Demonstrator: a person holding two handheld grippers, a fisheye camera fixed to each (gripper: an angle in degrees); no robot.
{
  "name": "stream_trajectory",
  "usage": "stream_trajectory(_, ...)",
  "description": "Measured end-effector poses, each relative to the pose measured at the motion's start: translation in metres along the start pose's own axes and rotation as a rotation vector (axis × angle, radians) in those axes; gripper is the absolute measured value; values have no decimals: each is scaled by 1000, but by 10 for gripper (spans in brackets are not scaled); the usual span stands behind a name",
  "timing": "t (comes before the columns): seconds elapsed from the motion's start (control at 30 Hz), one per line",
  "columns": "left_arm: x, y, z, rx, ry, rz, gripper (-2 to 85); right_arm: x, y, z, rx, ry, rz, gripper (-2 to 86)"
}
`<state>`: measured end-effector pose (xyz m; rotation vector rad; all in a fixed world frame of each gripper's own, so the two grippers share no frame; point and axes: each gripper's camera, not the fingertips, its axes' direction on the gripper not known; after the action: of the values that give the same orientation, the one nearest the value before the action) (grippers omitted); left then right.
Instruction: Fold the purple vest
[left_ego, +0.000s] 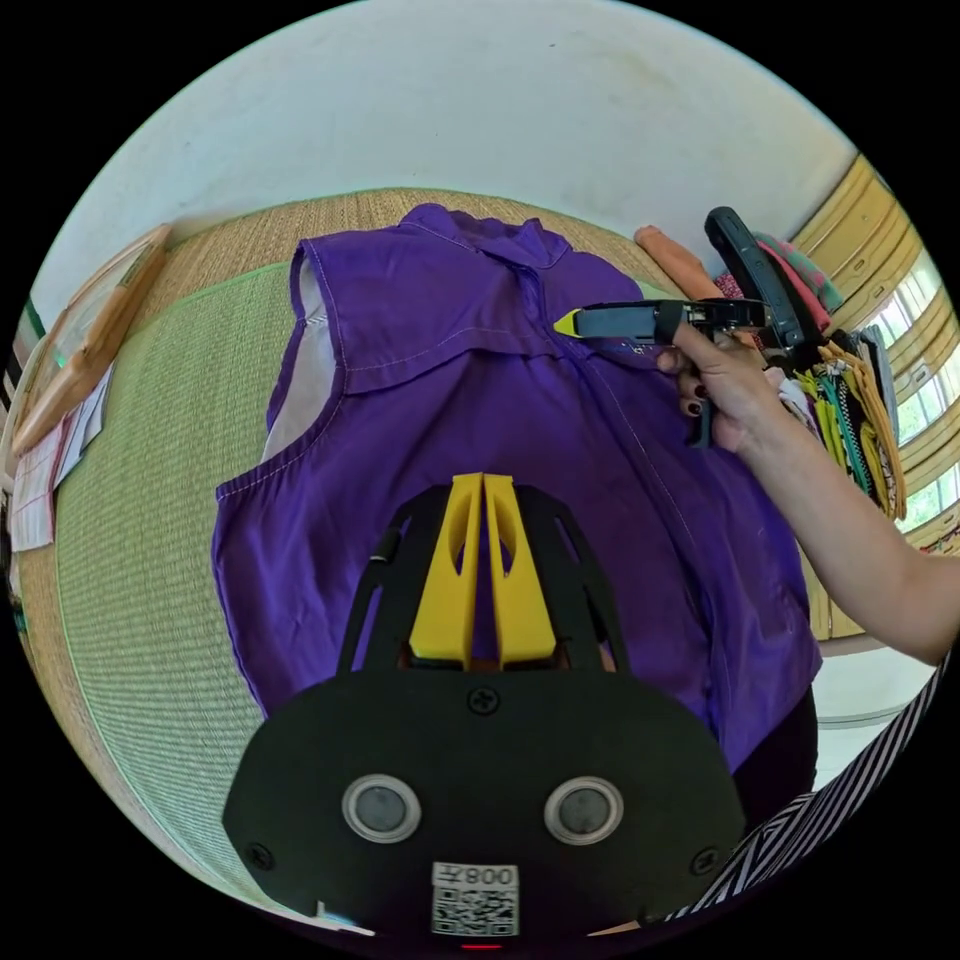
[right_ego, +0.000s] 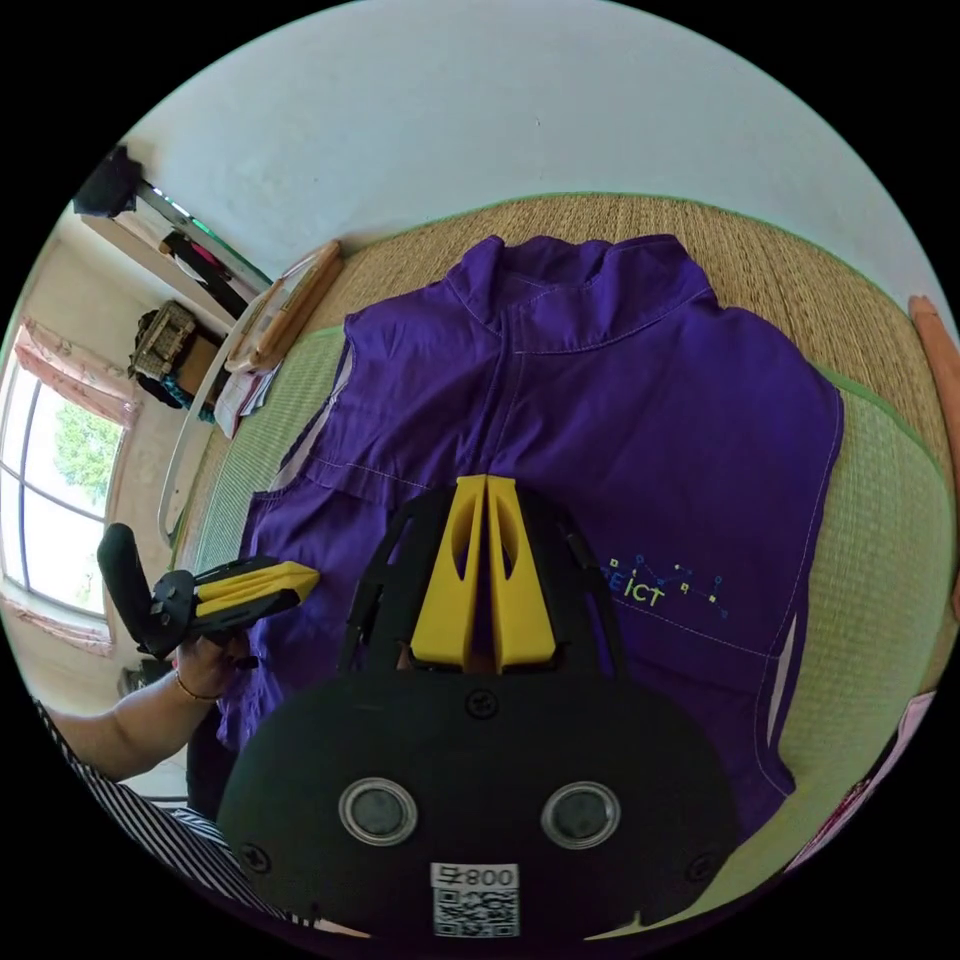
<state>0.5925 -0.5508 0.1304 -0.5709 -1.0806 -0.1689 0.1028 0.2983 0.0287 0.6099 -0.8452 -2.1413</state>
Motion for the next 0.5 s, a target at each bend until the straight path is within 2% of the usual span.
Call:
stream_trajectory(0.1, -14, 17, -5, -34, 76, -46, 1, -5, 5, -7, -20, 8, 8, 1)
stream_trajectory(0.2, -19, 51, -28, 34, 98, -48, 1, -20, 33, -30, 9, 34, -26, 1)
stream_trajectory(0.33, -26, 117, -50, 48, 129, -64, 1, -36, 114, -54, 19, -45, -19, 1)
stream_trajectory(0.5, -39, 191, -53, -4, 139, -139, 1, -60, 219, -40, -112, -131, 49, 1)
